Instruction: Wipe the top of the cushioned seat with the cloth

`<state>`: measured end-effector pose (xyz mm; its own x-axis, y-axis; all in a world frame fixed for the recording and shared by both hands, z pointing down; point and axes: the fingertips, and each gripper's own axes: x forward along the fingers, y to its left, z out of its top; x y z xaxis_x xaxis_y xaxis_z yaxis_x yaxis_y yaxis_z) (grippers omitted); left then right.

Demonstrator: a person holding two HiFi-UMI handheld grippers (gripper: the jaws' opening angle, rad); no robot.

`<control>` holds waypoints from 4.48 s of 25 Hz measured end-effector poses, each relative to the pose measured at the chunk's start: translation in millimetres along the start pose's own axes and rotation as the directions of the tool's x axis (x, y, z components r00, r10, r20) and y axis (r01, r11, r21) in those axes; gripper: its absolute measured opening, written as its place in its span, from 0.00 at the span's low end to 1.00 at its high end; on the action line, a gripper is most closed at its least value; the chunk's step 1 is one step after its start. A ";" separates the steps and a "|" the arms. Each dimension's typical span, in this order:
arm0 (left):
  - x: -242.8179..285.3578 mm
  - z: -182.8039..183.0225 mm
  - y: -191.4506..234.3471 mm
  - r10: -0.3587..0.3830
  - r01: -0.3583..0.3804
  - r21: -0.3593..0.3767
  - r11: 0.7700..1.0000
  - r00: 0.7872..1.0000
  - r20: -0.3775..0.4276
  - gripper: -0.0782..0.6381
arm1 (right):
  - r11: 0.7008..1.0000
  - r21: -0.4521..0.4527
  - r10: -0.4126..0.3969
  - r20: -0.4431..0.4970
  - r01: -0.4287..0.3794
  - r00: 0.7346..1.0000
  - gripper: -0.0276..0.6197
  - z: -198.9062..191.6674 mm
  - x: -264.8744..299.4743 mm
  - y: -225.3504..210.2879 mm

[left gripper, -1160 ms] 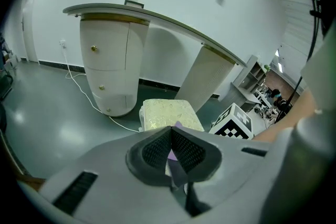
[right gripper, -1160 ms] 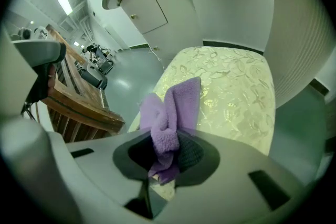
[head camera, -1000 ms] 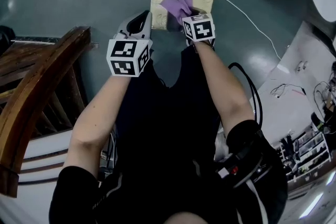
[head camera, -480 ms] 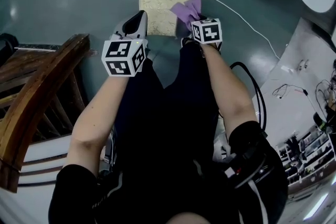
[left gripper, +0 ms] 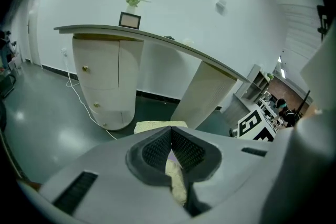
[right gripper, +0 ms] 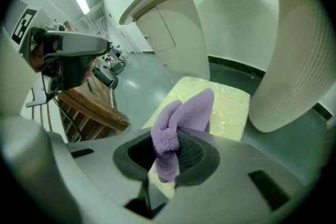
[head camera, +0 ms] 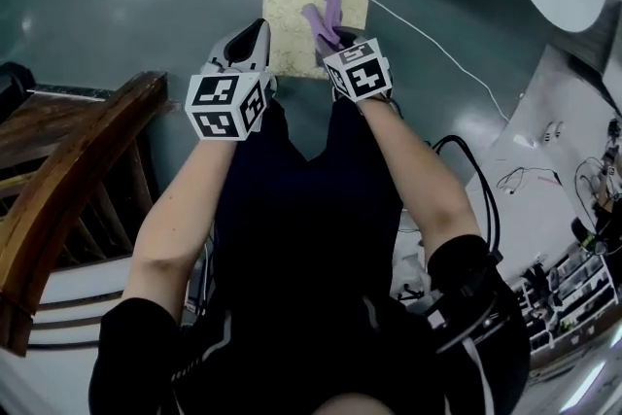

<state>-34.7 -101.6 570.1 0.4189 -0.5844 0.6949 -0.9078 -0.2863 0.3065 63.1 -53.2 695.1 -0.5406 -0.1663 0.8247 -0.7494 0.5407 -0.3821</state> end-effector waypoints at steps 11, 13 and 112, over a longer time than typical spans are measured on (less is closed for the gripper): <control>-34.4 -12.7 88.7 0.041 -0.041 0.015 0.999 0.999 -0.017 0.11 | 0.998 -0.037 0.049 -0.041 -0.051 0.998 0.17 47.2 119.2 82.5; -36.9 -21.4 93.0 0.042 -0.042 -0.009 0.999 0.999 -0.029 0.11 | 0.998 -0.061 0.015 -0.086 -0.020 0.996 0.17 39.2 129.1 76.7; 45.1 1.1 -1.4 -0.033 0.034 0.020 0.999 0.998 -0.054 0.11 | 0.956 0.216 -0.177 -0.106 0.197 0.978 0.17 2.0 38.6 -133.3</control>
<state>-14.5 -128.4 600.4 0.4468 -0.5330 0.7185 -0.8925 -0.3211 0.3168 141.3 -133.4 777.0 -0.3553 -0.1711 0.9190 -0.9056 0.3067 -0.2930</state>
